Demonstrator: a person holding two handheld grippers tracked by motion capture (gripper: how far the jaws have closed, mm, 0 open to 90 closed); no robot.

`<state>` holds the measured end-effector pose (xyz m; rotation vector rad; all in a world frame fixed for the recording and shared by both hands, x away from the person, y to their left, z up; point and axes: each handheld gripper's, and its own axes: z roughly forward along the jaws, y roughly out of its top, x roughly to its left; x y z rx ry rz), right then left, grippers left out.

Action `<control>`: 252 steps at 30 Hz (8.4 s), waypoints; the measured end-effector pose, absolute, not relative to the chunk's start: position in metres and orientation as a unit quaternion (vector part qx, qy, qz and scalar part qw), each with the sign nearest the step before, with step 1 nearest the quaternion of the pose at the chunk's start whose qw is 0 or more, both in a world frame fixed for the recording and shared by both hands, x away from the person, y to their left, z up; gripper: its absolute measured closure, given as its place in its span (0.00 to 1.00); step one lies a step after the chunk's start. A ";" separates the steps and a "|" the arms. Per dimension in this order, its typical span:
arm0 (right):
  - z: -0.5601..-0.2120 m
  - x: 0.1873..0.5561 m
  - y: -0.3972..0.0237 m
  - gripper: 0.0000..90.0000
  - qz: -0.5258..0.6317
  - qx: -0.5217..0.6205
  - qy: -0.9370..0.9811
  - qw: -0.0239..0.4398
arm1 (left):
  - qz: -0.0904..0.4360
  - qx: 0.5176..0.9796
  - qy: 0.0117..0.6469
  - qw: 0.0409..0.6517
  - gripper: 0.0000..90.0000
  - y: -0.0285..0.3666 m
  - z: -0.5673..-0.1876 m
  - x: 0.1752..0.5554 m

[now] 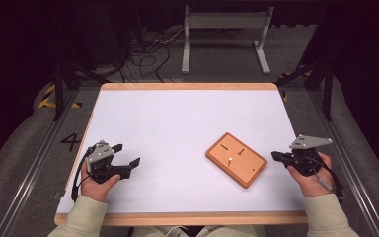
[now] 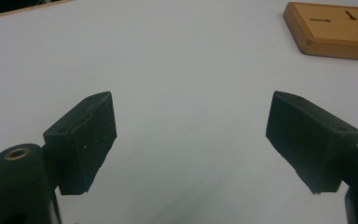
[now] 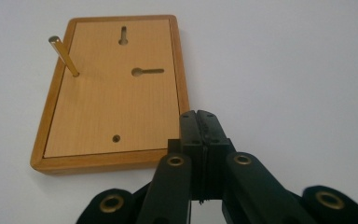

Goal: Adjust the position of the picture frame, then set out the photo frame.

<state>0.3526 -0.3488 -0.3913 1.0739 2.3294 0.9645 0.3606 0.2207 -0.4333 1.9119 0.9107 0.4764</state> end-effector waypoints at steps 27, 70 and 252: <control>-0.419 0.367 -0.328 1.00 0.203 0.395 0.889 0.116 | 0.196 0.779 0.373 0.465 0.18 0.222 -0.434 0.361; -0.429 0.424 -0.291 1.00 0.216 0.370 0.887 0.174 | 0.193 0.779 0.378 0.462 0.18 0.223 -0.435 0.359; -0.394 0.385 -0.303 0.43 0.430 0.387 0.803 0.143 | 0.246 0.870 0.010 0.426 0.93 -0.003 -0.455 0.378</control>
